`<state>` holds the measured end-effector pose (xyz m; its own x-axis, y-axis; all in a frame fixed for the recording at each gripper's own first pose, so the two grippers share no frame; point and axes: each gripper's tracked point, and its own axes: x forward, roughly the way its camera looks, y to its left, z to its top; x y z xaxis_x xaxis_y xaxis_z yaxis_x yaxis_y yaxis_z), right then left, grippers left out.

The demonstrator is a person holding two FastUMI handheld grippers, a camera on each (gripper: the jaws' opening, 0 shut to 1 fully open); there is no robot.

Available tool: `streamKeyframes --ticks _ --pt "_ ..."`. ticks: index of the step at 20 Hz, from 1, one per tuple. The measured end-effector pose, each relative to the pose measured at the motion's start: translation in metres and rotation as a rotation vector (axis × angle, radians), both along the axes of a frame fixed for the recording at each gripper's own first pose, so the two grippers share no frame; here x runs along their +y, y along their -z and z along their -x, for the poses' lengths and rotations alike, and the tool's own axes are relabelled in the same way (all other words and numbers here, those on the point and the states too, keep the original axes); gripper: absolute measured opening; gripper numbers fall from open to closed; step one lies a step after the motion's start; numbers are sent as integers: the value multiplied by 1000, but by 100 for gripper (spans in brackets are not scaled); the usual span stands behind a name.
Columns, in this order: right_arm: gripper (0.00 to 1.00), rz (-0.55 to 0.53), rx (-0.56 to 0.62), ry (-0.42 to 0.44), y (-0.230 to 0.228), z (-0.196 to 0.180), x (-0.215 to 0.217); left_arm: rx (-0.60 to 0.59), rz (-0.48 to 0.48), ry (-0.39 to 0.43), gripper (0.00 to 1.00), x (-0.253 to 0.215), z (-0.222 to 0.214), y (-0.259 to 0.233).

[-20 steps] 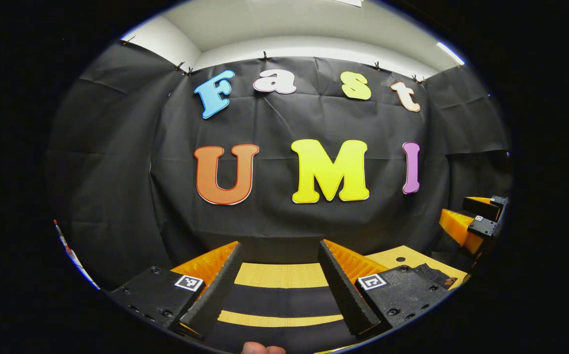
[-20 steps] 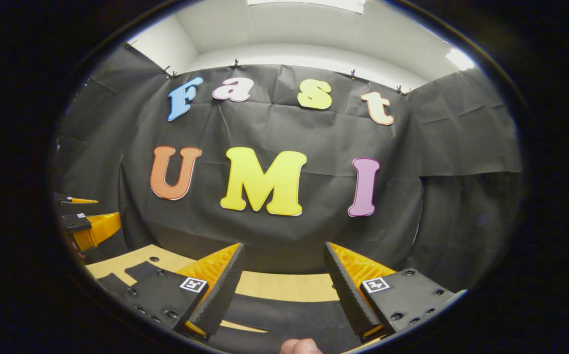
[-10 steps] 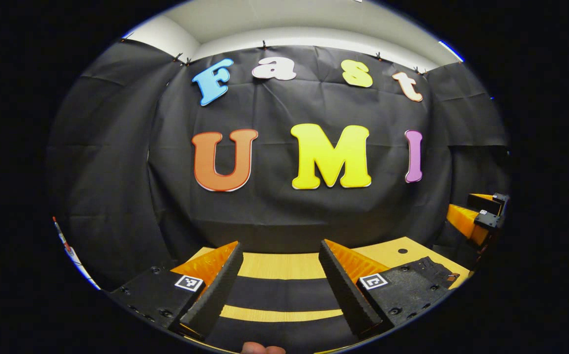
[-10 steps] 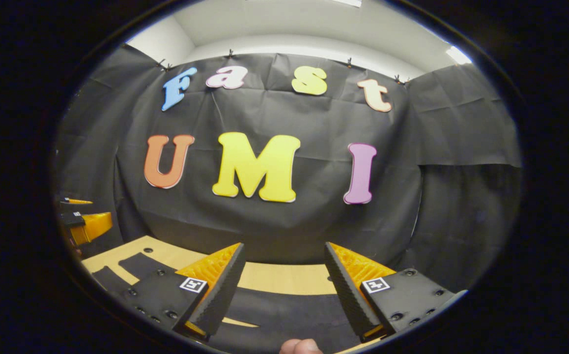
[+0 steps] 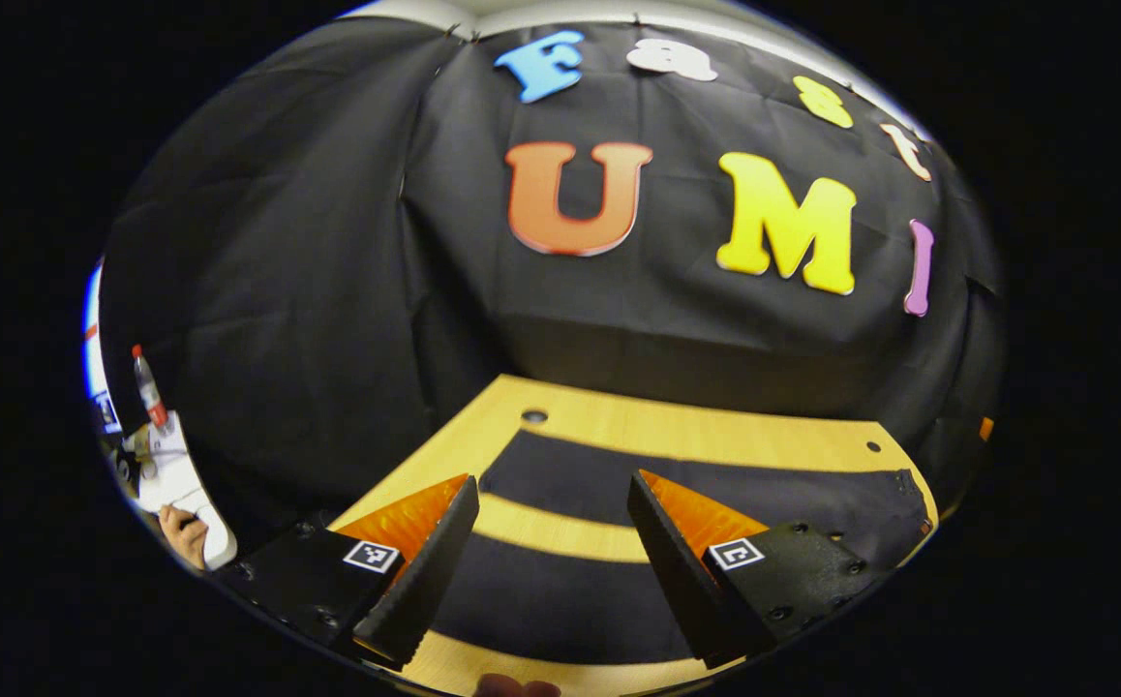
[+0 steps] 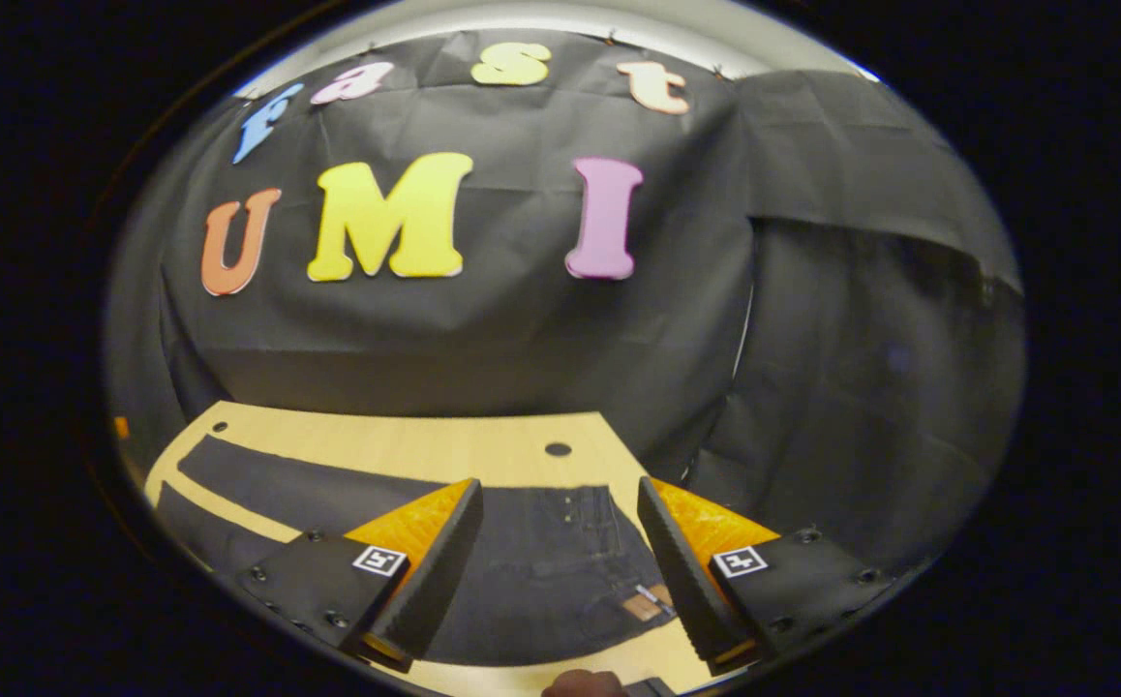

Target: Grasp the waist and the cuffs of the jeans and fold them to make the two legs overlap; first hold the waist and fold one-third of the jeans toward the cuffs, then hold the cuffs and fold the remaining one-third in the same direction to finish folding.

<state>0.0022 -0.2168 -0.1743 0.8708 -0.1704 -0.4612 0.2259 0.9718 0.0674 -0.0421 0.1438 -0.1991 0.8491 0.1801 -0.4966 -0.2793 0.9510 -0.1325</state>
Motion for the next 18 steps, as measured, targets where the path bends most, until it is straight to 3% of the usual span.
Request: streamKeyframes --ticks 5,8,9,10,13,14,15,16,18 --pt "99 -279 230 66 87 46 -15 225 488 -203 99 7 78 96" --pt "99 -409 309 96 115 75 -15 247 774 -341 99 3 95 111" --pt "94 -458 324 121 122 76 -15 239 846 -384 98 2 94 111" --pt "98 -495 337 150 130 79 -18 228 898 -422 99 2 93 110" --pt "93 -581 353 220 142 86 -21 213 986 -514 100 7 84 112" --pt "93 -603 360 240 147 90 -23 192 1016 -531 98 9 81 114" --pt "93 -621 367 260 152 91 -26 175 1040 -545 88 12 75 113" --pt "98 -640 374 276 158 93 -29 165 1061 -552 100 14 72 113" --pt "93 -695 381 318 167 91 -31 149 1092 -564 96 17 64 113"
